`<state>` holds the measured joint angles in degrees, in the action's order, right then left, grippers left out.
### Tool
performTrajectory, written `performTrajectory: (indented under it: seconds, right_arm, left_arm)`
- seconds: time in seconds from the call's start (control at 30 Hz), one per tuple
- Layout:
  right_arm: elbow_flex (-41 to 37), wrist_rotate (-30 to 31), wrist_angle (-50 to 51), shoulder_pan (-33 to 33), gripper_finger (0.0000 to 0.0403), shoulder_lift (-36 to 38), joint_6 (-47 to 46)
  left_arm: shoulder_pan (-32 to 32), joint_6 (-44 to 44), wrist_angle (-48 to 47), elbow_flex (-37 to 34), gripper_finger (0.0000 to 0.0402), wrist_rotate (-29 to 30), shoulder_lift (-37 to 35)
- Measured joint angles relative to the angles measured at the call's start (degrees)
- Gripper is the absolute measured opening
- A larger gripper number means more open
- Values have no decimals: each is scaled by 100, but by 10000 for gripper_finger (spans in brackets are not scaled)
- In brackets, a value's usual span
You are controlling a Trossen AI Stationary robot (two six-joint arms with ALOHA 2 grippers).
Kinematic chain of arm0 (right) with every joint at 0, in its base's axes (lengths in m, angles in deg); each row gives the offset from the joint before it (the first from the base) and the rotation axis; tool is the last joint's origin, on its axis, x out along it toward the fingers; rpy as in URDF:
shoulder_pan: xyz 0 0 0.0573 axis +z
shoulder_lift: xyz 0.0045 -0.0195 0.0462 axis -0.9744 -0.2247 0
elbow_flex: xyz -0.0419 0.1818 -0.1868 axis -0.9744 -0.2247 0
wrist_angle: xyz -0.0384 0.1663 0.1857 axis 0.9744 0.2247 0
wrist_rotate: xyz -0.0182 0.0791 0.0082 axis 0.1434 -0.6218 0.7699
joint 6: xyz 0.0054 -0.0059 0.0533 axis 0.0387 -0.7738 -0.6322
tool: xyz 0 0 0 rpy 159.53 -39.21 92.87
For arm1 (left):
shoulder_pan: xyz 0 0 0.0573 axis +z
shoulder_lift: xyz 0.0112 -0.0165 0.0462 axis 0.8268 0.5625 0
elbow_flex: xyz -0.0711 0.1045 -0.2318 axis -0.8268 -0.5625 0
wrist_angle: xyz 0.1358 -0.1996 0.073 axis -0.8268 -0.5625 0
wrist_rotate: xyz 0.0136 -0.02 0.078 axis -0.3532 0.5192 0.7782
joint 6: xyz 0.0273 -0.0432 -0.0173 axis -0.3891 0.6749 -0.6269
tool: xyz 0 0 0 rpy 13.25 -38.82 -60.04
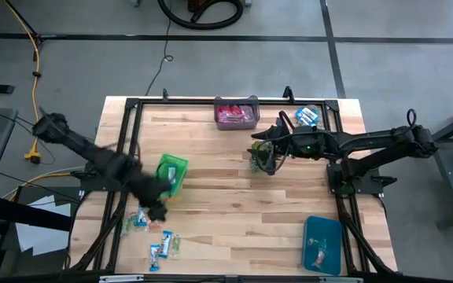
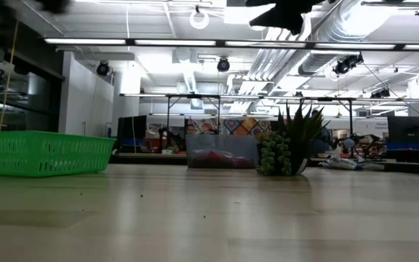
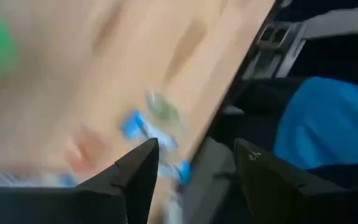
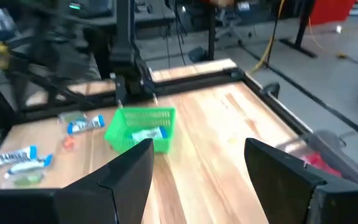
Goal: Sort candy
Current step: Put the white candy into the green bin
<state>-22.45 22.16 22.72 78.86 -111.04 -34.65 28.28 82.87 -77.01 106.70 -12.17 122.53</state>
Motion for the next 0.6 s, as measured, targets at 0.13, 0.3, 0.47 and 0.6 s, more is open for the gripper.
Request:
performTrajectory:
  seconds: [0.13,0.3,0.47,0.6]
  right_arm:
    - [0,1,264,-52,248,0,22]
    - [0,1,328,-182,248,0,22]
    - [0,3,338,-309,248,0,23]
    - [0,1,383,-417,248,0,21]
  left_arm:
    - [-1285,3073,1085,-558,197,567,133]
    - [-2387,5926,2002,-865,197,1138,869]
    - [-2663,6330,2839,-870,197,367,1916]
    - [-2551,6316,3525,-830,197,469,2500]
